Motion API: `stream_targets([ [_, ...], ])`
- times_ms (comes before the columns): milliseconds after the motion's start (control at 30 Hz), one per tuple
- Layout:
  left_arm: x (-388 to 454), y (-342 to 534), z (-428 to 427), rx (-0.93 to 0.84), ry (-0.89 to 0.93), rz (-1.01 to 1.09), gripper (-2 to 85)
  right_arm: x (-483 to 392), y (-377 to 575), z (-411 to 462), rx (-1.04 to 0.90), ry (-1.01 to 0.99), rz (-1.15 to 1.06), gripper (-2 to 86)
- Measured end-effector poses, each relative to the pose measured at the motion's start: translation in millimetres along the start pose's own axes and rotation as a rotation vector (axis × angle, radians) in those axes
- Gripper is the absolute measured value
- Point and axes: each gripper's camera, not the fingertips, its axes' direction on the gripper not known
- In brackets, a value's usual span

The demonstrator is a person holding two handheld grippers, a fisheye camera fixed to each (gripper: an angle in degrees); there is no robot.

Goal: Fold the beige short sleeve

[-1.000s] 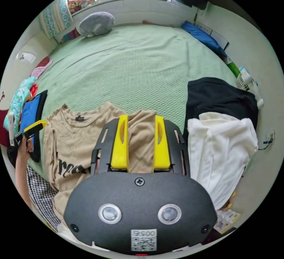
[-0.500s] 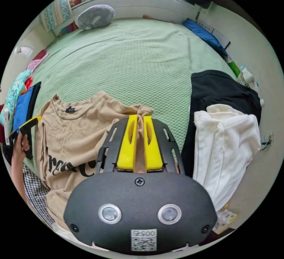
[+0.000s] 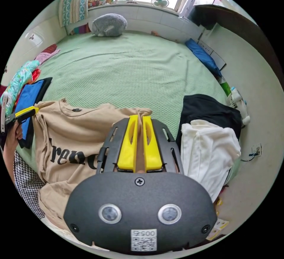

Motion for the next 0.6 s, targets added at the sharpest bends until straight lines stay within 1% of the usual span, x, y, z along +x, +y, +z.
stream_targets([
  [100, 6, -12, -12, 0.000, -0.049, 0.046, 3.4, -9, -16, -7, 0.008, 0.038, -0.032, -1.0],
  [300, 10, -49, -49, 0.117, -0.169, 0.059, 3.4, -22, -62, -19, 0.062, 0.087, -0.039, -1.0],
  [433, 10, -77, -64, 0.172, -0.226, 0.017, 3.8, -30, -96, -21, 0.105, 0.115, 0.037, -1.0],
  [533, 11, -88, -53, 0.123, -0.262, -0.038, 5.0, -36, -110, -10, 0.071, 0.088, 0.106, -0.1],
  [600, 8, -87, -44, 0.088, -0.268, -0.085, 6.0, -43, -108, 0, 0.046, 0.091, 0.092, 1.4],
])
